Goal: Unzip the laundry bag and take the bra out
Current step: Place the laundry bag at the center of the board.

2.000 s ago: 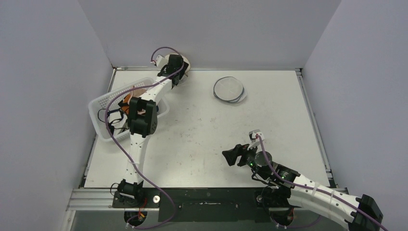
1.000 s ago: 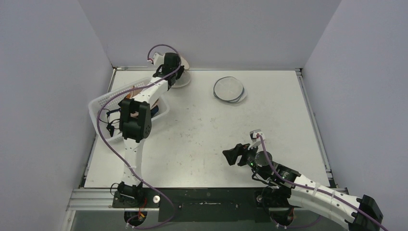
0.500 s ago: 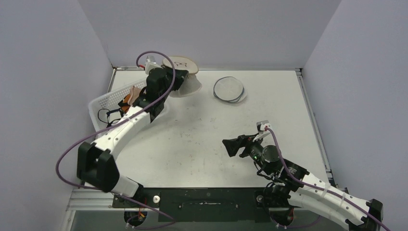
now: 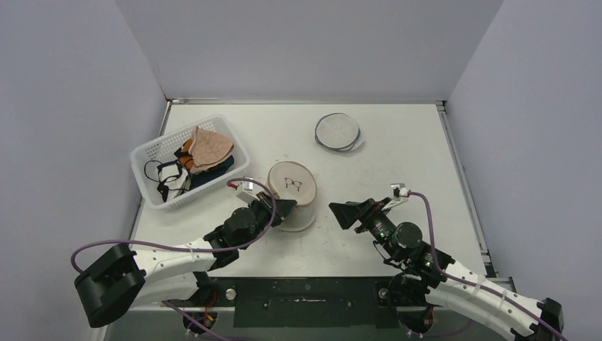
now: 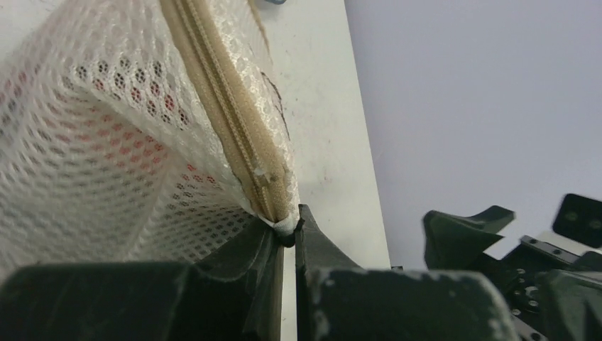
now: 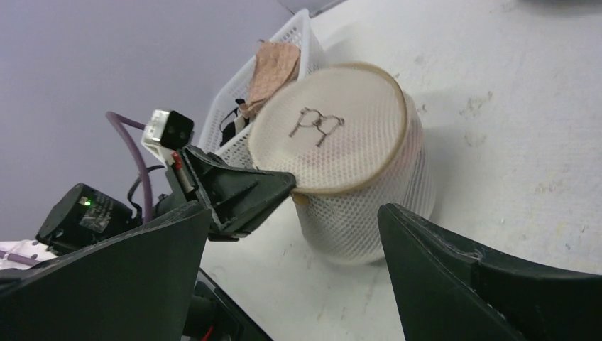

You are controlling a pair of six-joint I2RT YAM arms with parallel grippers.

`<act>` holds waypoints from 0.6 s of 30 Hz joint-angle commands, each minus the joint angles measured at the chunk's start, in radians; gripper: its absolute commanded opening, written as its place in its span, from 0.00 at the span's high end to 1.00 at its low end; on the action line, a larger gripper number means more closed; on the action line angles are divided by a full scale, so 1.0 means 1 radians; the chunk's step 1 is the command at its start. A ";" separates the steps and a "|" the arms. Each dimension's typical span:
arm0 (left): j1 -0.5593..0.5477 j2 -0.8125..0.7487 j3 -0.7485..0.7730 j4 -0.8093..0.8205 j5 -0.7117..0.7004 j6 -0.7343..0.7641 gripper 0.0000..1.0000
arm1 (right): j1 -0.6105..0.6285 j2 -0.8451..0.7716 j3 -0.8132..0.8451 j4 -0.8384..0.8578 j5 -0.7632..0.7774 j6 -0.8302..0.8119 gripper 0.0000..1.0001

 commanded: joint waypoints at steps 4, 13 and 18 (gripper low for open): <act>-0.068 -0.062 -0.060 0.185 -0.137 -0.034 1.00 | -0.005 0.158 -0.117 0.198 -0.105 0.258 0.10; -0.078 -0.118 -0.102 0.075 -0.122 -0.088 0.97 | -0.013 0.441 -0.102 0.458 -0.124 0.350 0.13; -0.081 -0.129 -0.122 0.073 -0.099 -0.107 0.97 | -0.042 0.641 -0.044 0.591 -0.183 0.375 0.17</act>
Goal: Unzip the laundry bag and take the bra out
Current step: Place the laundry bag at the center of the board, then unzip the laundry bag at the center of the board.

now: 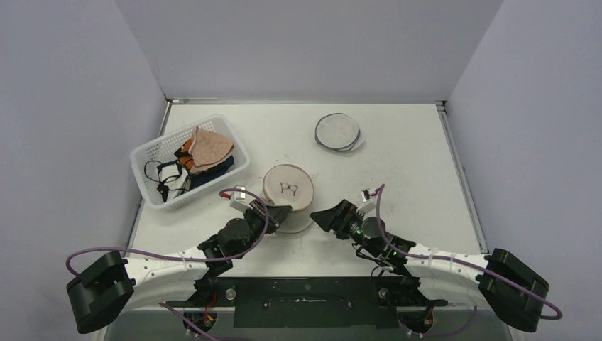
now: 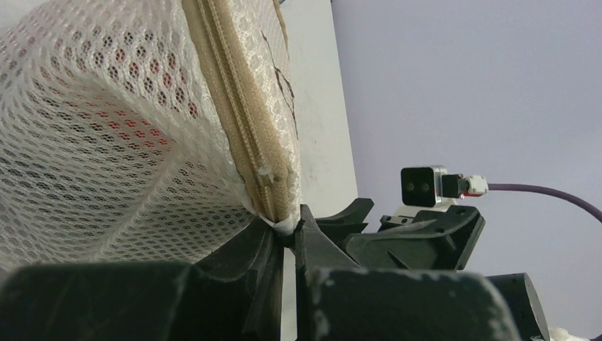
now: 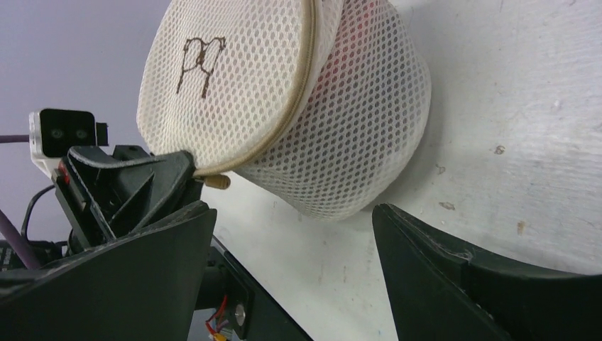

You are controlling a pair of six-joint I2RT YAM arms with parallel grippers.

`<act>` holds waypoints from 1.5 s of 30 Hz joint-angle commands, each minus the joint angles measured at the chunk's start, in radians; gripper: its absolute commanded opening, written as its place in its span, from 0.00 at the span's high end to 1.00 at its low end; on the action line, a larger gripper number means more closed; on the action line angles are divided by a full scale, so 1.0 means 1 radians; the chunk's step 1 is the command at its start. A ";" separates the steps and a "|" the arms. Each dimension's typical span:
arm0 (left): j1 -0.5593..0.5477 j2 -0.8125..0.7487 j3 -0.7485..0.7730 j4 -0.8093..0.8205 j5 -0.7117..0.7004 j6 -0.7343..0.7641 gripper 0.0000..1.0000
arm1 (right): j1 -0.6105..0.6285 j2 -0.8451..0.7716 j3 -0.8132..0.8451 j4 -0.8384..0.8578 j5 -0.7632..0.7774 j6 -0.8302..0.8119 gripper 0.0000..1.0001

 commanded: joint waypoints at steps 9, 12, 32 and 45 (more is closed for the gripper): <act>-0.014 -0.025 -0.002 -0.012 0.055 -0.017 0.98 | -0.099 0.366 0.184 0.337 -0.190 0.082 0.36; -0.013 -0.032 -0.002 -0.016 0.063 -0.014 0.97 | -0.117 0.423 0.173 0.431 -0.221 0.115 0.46; -0.011 -0.331 -0.071 -0.347 -0.002 -0.056 0.35 | -0.172 0.247 0.107 0.308 -0.259 0.139 0.89; 0.072 -0.248 -0.072 -0.224 0.064 -0.062 0.44 | -0.179 0.233 0.087 0.312 -0.280 0.159 0.90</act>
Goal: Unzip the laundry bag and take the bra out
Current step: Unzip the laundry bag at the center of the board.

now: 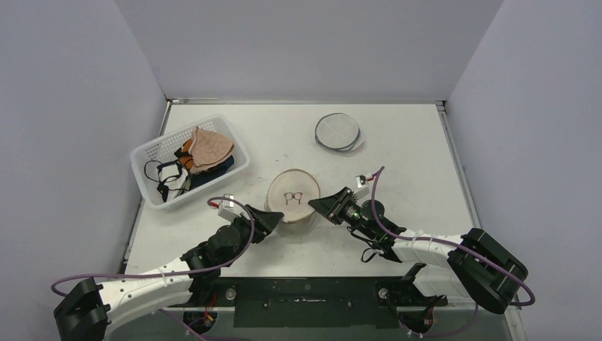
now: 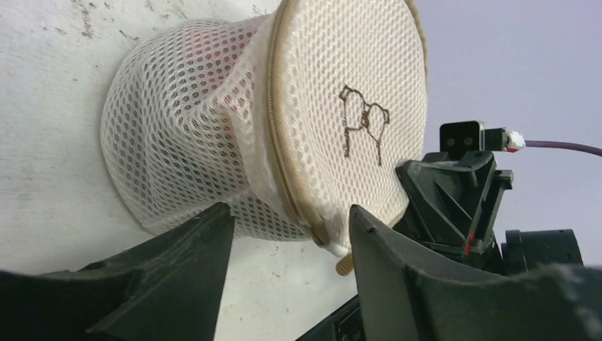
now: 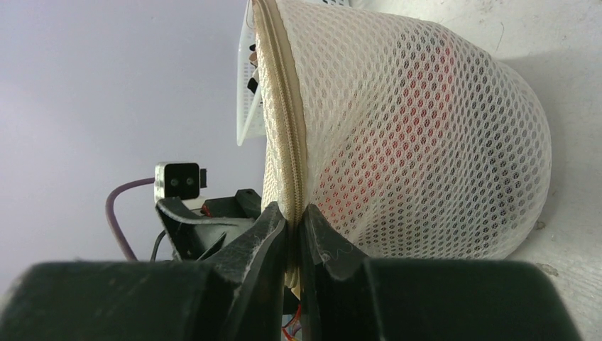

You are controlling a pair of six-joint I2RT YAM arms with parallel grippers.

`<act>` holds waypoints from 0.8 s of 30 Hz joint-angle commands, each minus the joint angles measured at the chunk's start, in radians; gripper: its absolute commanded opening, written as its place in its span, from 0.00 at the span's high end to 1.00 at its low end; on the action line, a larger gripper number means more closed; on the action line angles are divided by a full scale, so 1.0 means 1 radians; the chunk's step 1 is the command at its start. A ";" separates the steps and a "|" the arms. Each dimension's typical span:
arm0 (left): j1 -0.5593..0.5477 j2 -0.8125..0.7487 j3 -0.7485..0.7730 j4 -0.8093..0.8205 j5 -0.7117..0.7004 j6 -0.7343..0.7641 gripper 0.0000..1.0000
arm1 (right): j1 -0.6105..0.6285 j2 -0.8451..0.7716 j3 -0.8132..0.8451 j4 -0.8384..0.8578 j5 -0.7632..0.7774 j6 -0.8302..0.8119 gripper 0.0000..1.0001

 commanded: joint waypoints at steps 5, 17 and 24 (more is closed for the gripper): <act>0.097 0.124 0.013 0.200 0.132 0.000 0.59 | -0.019 -0.028 -0.025 0.048 -0.029 0.002 0.90; 0.102 0.060 0.021 0.172 0.152 0.000 1.00 | -0.016 -0.142 0.033 -0.163 -0.016 -0.187 0.62; 0.096 0.005 0.131 -0.063 0.121 -0.075 1.00 | 0.102 -0.362 0.165 -0.624 0.214 -0.504 0.20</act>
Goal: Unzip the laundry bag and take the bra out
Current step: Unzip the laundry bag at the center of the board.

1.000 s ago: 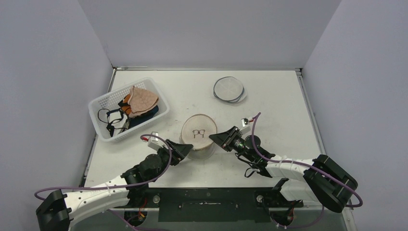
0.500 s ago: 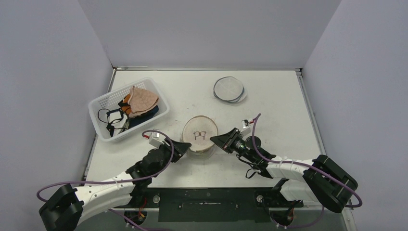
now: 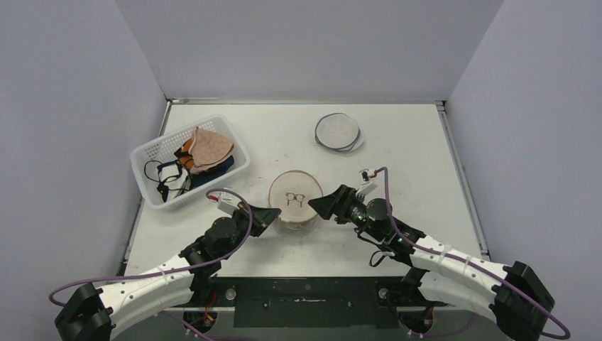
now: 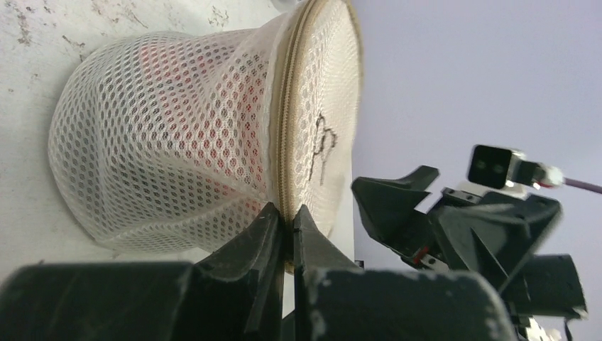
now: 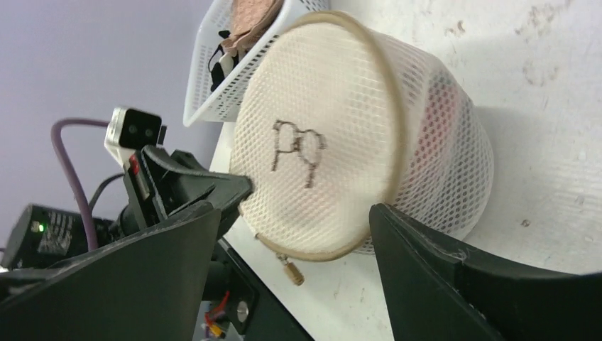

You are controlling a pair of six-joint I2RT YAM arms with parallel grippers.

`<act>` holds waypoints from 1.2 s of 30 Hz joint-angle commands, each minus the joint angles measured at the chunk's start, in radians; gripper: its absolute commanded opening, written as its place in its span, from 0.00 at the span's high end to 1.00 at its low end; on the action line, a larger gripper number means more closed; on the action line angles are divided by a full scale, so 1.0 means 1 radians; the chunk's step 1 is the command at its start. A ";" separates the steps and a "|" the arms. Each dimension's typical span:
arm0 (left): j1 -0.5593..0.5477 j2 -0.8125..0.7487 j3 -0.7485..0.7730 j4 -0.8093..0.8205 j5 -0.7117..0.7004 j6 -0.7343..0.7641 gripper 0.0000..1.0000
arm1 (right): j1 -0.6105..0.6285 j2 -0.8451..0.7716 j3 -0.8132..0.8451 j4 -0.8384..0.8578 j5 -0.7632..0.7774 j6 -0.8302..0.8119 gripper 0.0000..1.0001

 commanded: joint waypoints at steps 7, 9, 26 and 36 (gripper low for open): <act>-0.045 0.042 0.271 -0.338 -0.102 -0.137 1.00 | 0.248 -0.182 0.111 -0.332 0.284 -0.436 0.20; -0.053 0.066 0.325 -0.404 -0.122 -0.155 1.00 | 0.288 -0.179 0.103 -0.313 0.296 -0.467 0.22; -0.077 0.151 0.507 -0.670 -0.196 -0.264 1.00 | 0.208 0.017 0.080 0.032 0.024 -0.400 0.25; -0.076 0.172 0.507 -0.637 -0.182 -0.257 1.00 | 0.168 0.107 0.103 0.142 -0.067 -0.347 0.39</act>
